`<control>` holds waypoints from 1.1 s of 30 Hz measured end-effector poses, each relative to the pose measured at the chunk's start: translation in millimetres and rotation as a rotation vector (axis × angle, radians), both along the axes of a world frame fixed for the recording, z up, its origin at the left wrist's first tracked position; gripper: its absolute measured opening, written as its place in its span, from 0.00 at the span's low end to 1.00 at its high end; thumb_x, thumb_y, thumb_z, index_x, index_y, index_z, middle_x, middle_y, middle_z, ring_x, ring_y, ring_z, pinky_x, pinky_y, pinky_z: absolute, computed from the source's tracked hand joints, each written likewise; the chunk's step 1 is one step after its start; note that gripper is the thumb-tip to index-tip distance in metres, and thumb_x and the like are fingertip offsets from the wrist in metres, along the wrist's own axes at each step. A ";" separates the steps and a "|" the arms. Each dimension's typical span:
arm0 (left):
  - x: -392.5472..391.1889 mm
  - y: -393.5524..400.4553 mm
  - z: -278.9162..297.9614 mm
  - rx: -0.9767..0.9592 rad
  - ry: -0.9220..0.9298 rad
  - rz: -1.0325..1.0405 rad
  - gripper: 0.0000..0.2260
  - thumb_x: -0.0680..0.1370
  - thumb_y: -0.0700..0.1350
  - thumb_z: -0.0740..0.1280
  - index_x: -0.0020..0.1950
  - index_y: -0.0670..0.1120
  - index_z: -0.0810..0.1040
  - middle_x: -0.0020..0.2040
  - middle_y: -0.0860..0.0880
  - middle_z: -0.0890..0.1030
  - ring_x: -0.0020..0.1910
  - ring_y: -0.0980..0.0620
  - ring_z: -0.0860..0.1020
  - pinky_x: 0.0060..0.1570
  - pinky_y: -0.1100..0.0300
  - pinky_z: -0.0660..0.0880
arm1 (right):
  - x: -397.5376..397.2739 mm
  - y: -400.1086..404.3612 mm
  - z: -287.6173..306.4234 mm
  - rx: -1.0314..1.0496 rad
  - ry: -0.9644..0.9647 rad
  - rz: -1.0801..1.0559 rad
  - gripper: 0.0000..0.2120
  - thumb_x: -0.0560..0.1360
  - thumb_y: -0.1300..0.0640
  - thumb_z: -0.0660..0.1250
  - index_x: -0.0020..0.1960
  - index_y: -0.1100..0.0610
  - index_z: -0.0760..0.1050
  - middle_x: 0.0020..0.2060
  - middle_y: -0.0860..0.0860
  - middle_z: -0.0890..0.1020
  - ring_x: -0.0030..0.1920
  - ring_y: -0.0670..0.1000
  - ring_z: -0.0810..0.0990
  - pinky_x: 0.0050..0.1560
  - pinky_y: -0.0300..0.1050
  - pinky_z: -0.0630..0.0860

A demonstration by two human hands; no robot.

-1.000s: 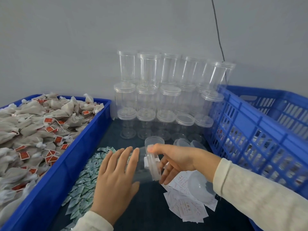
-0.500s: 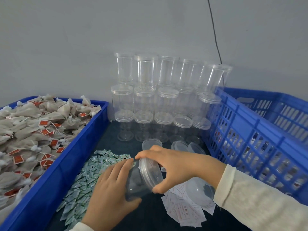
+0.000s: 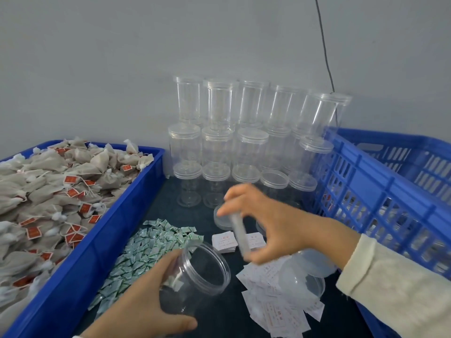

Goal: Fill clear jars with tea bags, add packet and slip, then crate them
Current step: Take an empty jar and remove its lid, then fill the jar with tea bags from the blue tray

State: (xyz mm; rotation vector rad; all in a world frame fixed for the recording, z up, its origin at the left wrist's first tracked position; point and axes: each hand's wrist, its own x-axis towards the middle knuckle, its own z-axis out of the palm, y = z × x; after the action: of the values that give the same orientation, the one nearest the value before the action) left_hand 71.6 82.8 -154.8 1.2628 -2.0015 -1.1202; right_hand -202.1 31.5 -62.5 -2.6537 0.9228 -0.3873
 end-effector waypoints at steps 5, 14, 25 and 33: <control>-8.9 5.0 -11.4 -0.025 0.224 0.136 0.47 0.52 0.61 0.81 0.65 0.69 0.60 0.60 0.78 0.69 0.59 0.76 0.70 0.52 0.77 0.68 | -8.1 -40.7 -6.2 0.152 -0.666 -0.408 0.30 0.64 0.55 0.77 0.56 0.44 0.61 0.56 0.47 0.69 0.55 0.44 0.75 0.52 0.35 0.75; -23.0 12.5 -46.9 -0.065 0.517 0.327 0.48 0.52 0.38 0.84 0.67 0.54 0.67 0.59 0.61 0.79 0.60 0.59 0.78 0.53 0.70 0.75 | 22.8 -107.3 -101.5 0.137 -0.588 -0.972 0.26 0.62 0.40 0.77 0.48 0.51 0.68 0.51 0.48 0.74 0.53 0.52 0.74 0.50 0.46 0.71; -25.4 5.5 -49.0 -0.091 0.585 0.383 0.46 0.54 0.37 0.83 0.67 0.54 0.67 0.60 0.67 0.76 0.60 0.66 0.75 0.53 0.78 0.69 | 29.7 -117.3 -142.8 0.169 -0.205 -1.108 0.33 0.62 0.35 0.74 0.59 0.48 0.68 0.57 0.51 0.73 0.63 0.55 0.68 0.62 0.53 0.66; -30.6 9.9 -44.0 -0.075 0.607 0.409 0.45 0.55 0.36 0.82 0.66 0.57 0.66 0.59 0.71 0.75 0.58 0.71 0.74 0.56 0.70 0.71 | 31.5 -126.0 -138.1 0.169 0.035 -1.096 0.46 0.64 0.30 0.69 0.73 0.51 0.60 0.69 0.53 0.71 0.69 0.58 0.66 0.66 0.56 0.60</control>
State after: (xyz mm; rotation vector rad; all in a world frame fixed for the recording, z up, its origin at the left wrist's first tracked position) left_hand 40.9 92.7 -198.7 1.0607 -1.2593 -1.0490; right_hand -170.6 -94.5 -200.6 -1.7705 2.2340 -0.4441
